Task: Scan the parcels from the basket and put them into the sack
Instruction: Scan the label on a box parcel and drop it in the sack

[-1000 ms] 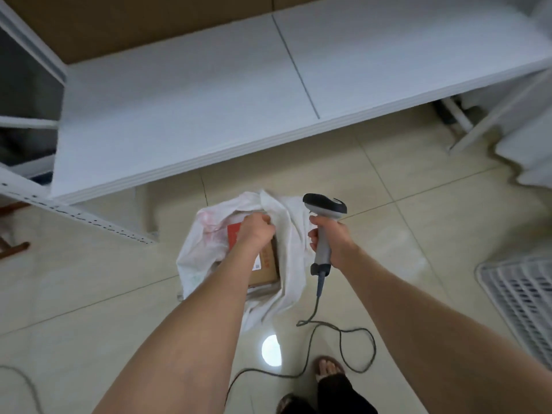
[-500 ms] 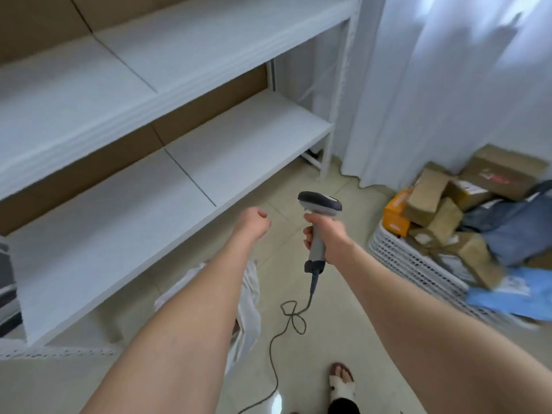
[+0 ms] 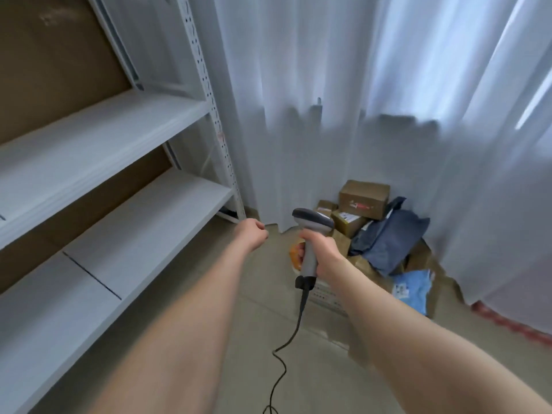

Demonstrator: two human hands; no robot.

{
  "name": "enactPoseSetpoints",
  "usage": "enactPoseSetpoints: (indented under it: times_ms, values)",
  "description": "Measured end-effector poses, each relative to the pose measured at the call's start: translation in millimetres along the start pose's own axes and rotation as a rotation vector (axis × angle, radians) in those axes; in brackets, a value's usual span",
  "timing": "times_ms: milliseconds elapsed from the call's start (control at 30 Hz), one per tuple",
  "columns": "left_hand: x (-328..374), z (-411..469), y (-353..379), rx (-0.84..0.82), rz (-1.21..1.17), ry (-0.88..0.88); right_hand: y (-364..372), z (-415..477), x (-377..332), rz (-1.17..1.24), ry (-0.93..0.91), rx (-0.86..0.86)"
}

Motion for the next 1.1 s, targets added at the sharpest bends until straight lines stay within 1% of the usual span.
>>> enactPoseSetpoints:
  times_ms: [167,400,600,700,833,1100]
  values:
    - [79,21,61,-0.047,0.019,0.034,-70,45,-59,0.065,0.004,0.079]
    - [117,80,130,-0.123,0.055,-0.022,-120,111,-101,0.151,0.069,0.171]
    - [112,158,189,-0.221,0.119,-0.094,-125,195,-110,0.157,0.114,0.225]
    - [106,208,223,-0.240,0.117,-0.124,-123,250,-110,0.168,0.133,0.250]
    - [87,254,272,-0.265,0.191,-0.185,-124,312,-92,0.165,0.189,0.284]
    - [46,304,370,-0.307,0.342,-0.308,-142,408,-49,0.144,0.267,0.314]
Point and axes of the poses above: each hand's wrist, its own z-axis towards the middle knuckle, its own y-axis out of the palm, x = y × z, the point moved 5 cm from there along z, towards the middle knuckle, and after that the axes turned 5 degrees about x, right-handed, at the moved point
